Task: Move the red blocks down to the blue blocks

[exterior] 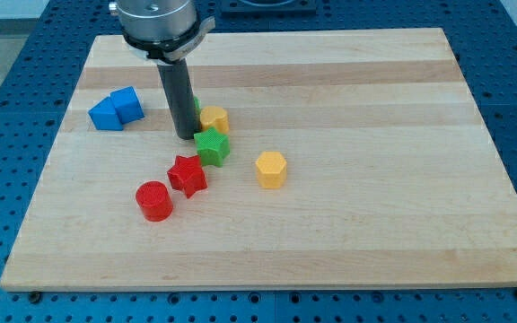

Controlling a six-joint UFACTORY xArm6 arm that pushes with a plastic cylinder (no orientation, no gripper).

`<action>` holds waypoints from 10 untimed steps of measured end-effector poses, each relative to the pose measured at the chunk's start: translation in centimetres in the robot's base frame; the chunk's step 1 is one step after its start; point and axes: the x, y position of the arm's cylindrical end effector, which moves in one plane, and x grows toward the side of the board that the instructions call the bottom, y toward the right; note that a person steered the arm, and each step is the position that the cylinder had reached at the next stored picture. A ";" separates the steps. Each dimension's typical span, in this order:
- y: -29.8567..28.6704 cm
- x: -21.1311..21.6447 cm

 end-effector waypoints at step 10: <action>-4.2 -3.0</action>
